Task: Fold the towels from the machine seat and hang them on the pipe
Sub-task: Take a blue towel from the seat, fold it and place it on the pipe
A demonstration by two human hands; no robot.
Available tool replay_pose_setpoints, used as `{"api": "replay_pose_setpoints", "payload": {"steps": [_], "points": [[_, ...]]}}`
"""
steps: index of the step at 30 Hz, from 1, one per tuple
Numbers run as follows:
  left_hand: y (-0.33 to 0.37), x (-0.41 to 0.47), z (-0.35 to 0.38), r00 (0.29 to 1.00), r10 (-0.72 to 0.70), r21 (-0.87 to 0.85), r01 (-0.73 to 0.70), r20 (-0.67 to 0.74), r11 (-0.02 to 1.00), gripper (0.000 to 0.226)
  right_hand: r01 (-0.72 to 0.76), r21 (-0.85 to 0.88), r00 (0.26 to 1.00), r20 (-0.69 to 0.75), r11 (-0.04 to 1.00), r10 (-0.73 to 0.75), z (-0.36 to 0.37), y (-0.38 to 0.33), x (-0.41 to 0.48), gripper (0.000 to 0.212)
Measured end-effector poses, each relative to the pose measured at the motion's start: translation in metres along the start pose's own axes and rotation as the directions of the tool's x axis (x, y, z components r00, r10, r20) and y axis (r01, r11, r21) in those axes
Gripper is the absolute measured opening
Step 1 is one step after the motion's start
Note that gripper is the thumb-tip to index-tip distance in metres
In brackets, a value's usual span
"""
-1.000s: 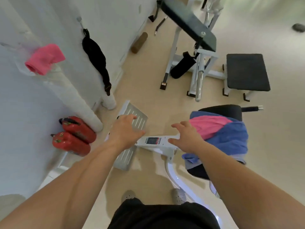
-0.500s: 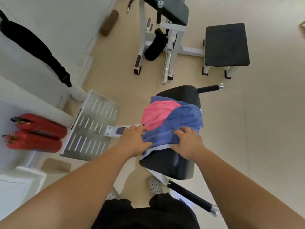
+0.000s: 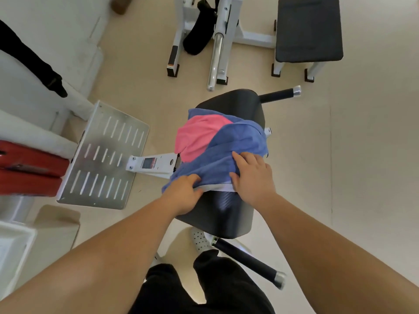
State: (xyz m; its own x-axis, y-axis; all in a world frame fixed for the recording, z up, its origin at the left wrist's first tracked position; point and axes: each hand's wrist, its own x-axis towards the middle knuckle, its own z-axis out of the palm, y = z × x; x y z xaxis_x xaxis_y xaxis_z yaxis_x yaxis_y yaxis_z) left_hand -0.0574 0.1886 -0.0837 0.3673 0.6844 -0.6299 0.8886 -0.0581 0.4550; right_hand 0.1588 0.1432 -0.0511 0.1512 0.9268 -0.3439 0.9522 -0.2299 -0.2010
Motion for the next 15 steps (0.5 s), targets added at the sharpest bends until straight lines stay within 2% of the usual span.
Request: {"api": "replay_pose_setpoints", "payload": {"steps": [4, 9, 12, 15], "points": [[0.005, 0.000, 0.002, 1.000, -0.006, -0.022, 0.005, -0.024, 1.000, 0.036, -0.027, -0.010, 0.999, 0.028, 1.000, 0.027, -0.003, 0.001, 0.004, 0.060], [0.014, -0.002, -0.004, 0.996, 0.008, -0.009, -0.008, -0.087, 1.000, 0.055, -0.050, -0.033, 0.999, 0.017, 0.998, 0.051, -0.010, 0.003, 0.004, 0.041], [0.027, 0.004, -0.009, 0.984, 0.085, -0.051, -0.094, -0.156, 0.994, 0.054, -0.002, 0.059, 1.000, 0.004, 0.998, 0.001, -0.007, 0.008, 0.001, 0.029], [0.041, 0.009, -0.011, 0.964, 0.204, -0.058, -0.216, -0.168, 0.975, 0.045, 0.016, 0.188, 0.999, -0.045, 0.982, -0.007, -0.009, 0.011, -0.004, 0.026]]}}
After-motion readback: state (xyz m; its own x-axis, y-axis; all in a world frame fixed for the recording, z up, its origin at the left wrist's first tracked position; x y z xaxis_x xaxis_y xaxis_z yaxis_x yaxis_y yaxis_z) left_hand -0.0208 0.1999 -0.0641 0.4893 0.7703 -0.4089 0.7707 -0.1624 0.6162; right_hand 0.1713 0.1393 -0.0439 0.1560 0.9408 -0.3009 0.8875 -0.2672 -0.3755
